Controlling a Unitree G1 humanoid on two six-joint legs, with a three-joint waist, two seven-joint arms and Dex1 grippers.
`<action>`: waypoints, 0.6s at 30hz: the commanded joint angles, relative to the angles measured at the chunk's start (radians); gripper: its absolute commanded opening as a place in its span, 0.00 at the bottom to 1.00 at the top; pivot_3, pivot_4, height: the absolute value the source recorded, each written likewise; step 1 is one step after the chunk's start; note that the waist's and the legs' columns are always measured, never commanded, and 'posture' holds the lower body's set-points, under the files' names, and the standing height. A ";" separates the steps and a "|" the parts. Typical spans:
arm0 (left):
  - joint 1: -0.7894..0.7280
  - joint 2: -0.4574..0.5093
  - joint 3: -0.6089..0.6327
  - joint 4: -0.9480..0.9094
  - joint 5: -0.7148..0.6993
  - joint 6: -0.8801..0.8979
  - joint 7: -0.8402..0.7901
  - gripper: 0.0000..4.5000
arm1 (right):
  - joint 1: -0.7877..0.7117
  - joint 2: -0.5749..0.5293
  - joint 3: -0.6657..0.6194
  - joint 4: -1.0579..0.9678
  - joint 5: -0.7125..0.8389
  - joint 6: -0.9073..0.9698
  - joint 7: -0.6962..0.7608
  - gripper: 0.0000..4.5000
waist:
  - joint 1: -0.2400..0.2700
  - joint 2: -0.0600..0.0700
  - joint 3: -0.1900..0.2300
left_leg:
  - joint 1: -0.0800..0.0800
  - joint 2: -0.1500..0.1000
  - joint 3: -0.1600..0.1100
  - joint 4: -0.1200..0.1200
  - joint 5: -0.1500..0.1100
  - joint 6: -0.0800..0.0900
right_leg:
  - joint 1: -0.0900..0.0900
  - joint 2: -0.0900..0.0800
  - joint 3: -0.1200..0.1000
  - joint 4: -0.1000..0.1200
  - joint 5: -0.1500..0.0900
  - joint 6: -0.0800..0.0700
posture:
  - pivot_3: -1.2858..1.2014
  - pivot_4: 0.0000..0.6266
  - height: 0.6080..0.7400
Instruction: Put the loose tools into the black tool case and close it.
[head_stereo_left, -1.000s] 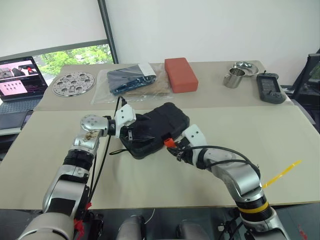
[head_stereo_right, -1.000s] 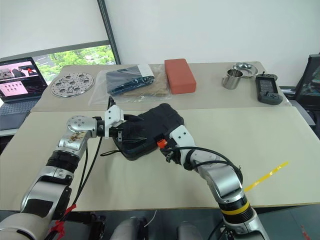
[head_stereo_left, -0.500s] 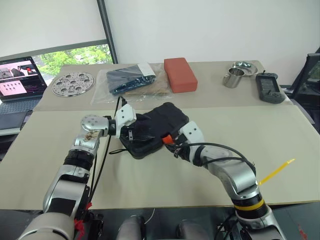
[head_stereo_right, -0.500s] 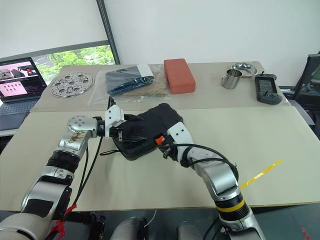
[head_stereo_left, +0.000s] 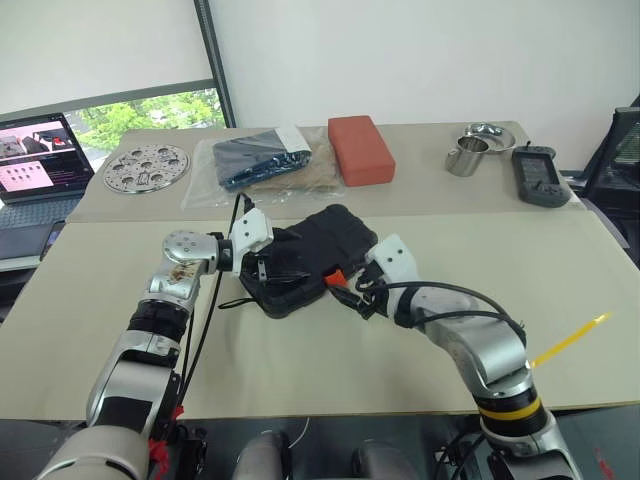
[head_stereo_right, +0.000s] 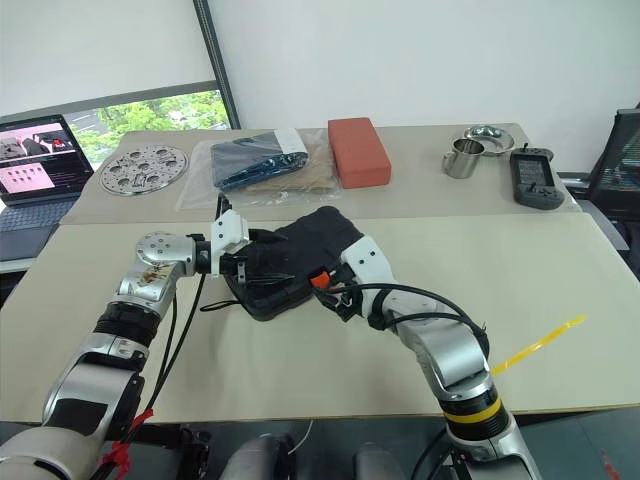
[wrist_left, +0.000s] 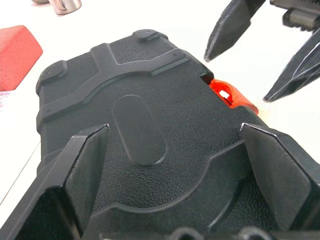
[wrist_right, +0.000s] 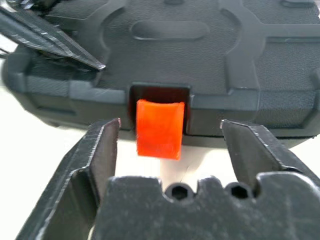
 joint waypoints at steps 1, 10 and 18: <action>0.033 -0.007 -0.039 0.023 0.043 0.006 -0.002 1.00 | 0.005 -0.015 -0.012 -0.048 0.025 0.024 0.011 0.52 | 0.000 0.000 0.000 | 0.000 0.000 0.000 0.000 0.000 0.000 | 0.000 0.000 0.000 0.000 0.000 0.000 | 0.52 0.24 1.00; 0.035 -0.006 -0.037 0.021 0.043 0.007 0.000 1.00 | 0.000 -0.002 0.026 0.003 0.010 0.010 0.012 0.02 | 0.001 -0.001 0.000 | 0.000 0.000 0.000 0.000 0.000 0.001 | 0.000 0.000 0.000 0.000 0.000 0.000 | 0.52 0.24 1.00; 0.046 0.000 -0.033 0.007 0.041 0.015 0.006 1.00 | -0.027 0.031 0.041 0.072 -0.008 -0.031 0.006 0.02 | -0.001 -0.001 -0.001 | 0.000 0.000 0.000 0.000 0.000 0.001 | 0.000 0.000 0.000 0.000 0.000 0.000 | 0.52 0.24 1.00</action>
